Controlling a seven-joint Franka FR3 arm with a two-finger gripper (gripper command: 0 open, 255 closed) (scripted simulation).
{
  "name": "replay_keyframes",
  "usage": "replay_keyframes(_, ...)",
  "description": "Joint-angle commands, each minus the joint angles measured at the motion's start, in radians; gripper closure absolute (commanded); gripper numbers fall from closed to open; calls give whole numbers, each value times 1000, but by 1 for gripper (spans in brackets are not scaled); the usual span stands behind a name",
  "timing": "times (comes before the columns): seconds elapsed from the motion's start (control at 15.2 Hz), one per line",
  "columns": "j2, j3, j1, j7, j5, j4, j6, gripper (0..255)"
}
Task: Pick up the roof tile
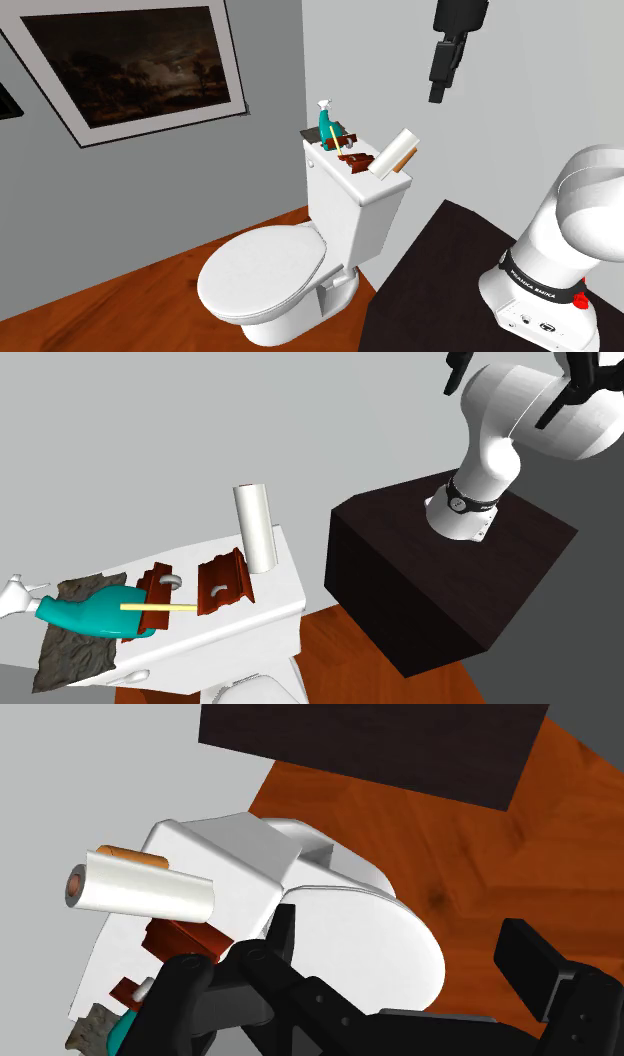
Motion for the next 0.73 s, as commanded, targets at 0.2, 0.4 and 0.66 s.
replay_keyframes(0.2, 95, 39, -6, 15, -49, -9, 79, 0)
replay_keyframes(0.4, 199, 76, -16, 39, -105, -7, 153, 0)
replay_keyframes(0.66, 348, 122, -35, 84, -193, 12, 238, 0)
